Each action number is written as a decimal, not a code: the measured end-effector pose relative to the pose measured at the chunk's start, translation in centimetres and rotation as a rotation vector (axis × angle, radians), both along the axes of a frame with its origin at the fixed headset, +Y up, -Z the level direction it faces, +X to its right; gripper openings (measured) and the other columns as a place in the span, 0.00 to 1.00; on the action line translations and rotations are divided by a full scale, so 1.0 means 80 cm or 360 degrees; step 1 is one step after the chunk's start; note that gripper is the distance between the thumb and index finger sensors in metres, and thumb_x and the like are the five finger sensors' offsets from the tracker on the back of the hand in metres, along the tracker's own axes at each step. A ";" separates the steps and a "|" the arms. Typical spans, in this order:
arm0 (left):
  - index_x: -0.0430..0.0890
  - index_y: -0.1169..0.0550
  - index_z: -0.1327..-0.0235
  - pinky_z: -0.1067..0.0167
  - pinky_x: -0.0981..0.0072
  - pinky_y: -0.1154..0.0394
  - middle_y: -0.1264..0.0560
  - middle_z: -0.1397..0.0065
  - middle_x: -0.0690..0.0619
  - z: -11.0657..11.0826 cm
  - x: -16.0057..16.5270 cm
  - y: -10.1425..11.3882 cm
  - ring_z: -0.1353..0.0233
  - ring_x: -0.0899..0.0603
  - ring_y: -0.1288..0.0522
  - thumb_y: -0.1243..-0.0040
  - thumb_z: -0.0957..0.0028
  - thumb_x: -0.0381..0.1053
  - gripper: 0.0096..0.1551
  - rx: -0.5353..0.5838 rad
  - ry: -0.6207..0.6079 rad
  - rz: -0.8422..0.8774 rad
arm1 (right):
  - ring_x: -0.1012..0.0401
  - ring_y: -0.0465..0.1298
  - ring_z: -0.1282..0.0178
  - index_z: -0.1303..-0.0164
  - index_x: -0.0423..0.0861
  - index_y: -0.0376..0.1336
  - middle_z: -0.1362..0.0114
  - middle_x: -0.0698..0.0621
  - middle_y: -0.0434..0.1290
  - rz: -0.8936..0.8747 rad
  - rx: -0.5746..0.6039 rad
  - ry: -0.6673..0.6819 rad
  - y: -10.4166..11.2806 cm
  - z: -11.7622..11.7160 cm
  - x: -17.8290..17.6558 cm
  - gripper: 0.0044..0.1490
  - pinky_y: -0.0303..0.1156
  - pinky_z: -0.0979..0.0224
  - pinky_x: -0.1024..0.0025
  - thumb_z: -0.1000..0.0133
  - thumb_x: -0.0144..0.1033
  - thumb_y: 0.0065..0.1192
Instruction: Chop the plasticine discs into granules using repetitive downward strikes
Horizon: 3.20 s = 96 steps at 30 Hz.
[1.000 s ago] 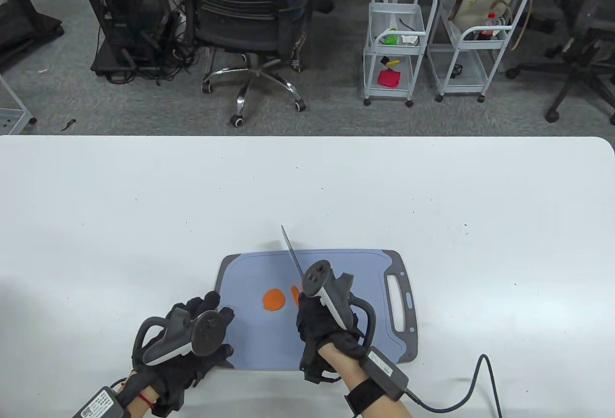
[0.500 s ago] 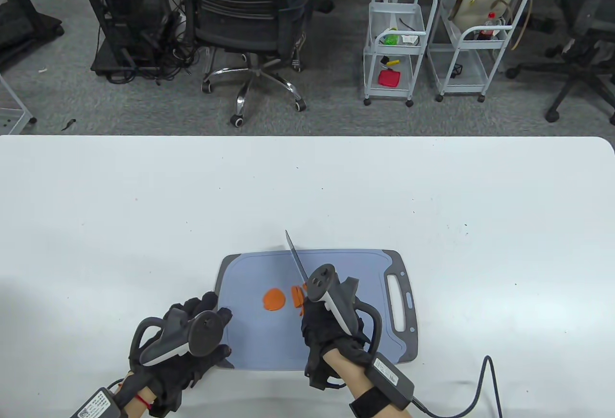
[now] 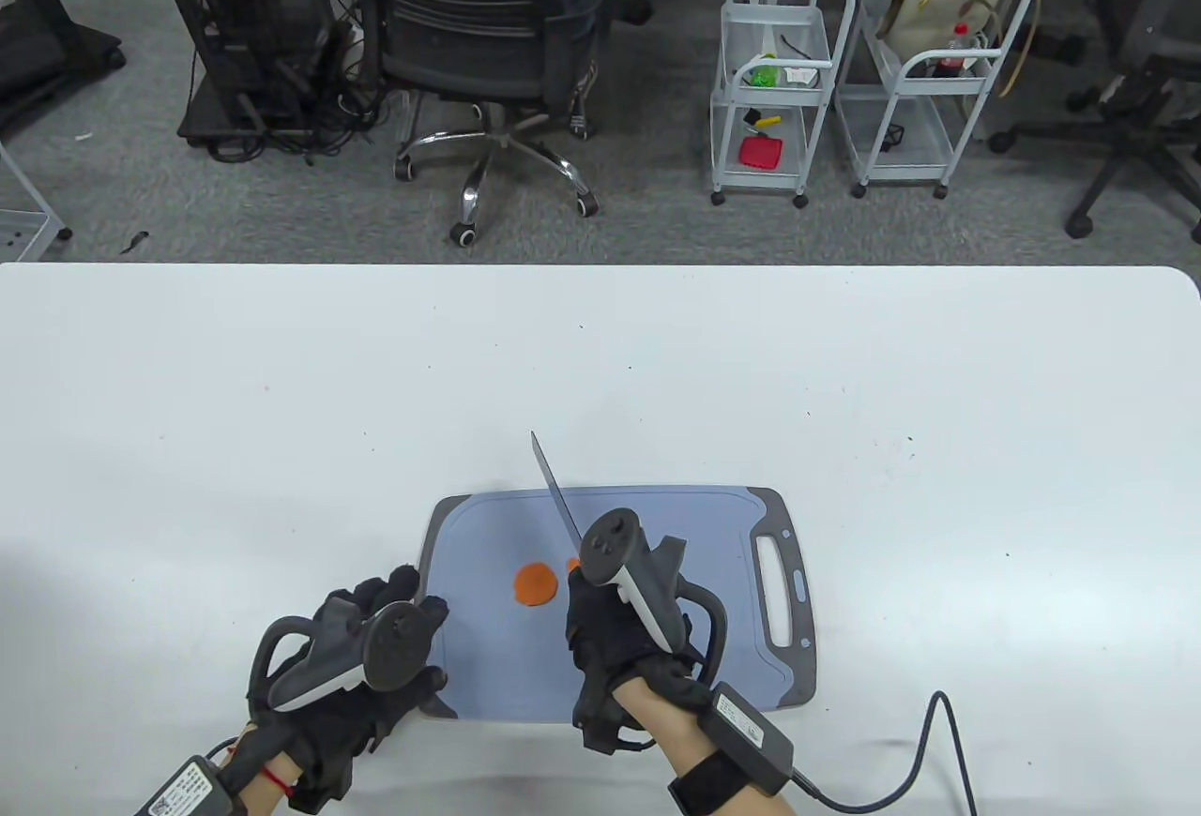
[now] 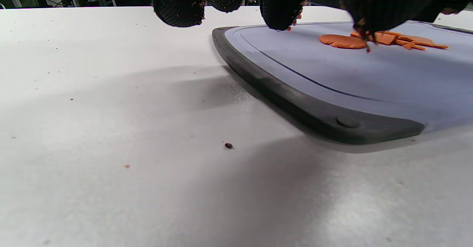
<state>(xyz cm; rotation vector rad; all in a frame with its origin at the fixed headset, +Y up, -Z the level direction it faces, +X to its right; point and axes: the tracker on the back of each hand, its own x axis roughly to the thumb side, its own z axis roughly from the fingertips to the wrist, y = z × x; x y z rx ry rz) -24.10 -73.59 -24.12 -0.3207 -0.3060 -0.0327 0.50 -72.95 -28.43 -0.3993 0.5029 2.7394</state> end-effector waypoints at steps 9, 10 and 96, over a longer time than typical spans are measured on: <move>0.57 0.35 0.23 0.26 0.31 0.43 0.46 0.11 0.42 0.002 0.007 -0.007 0.17 0.30 0.38 0.50 0.60 0.70 0.46 -0.0044 -0.0036 -0.0021 | 0.59 0.89 0.86 0.44 0.39 0.67 0.64 0.52 0.81 0.0007 -0.0027 -0.0024 -0.022 -0.024 -0.005 0.32 0.85 0.72 0.56 0.43 0.55 0.56; 0.57 0.35 0.23 0.26 0.31 0.43 0.46 0.11 0.42 0.004 0.007 -0.007 0.17 0.30 0.38 0.50 0.60 0.70 0.46 -0.0054 -0.0042 -0.0033 | 0.59 0.89 0.86 0.44 0.39 0.67 0.63 0.51 0.82 -0.0038 -0.0032 -0.0040 -0.018 -0.021 -0.003 0.32 0.85 0.72 0.56 0.42 0.54 0.56; 0.57 0.35 0.23 0.26 0.31 0.43 0.45 0.11 0.43 0.006 0.003 0.002 0.18 0.30 0.37 0.51 0.60 0.70 0.46 -0.0084 -0.0026 -0.0045 | 0.59 0.89 0.85 0.43 0.38 0.67 0.63 0.51 0.81 -0.0093 0.0144 -0.0127 0.009 0.014 -0.027 0.33 0.85 0.72 0.55 0.42 0.54 0.56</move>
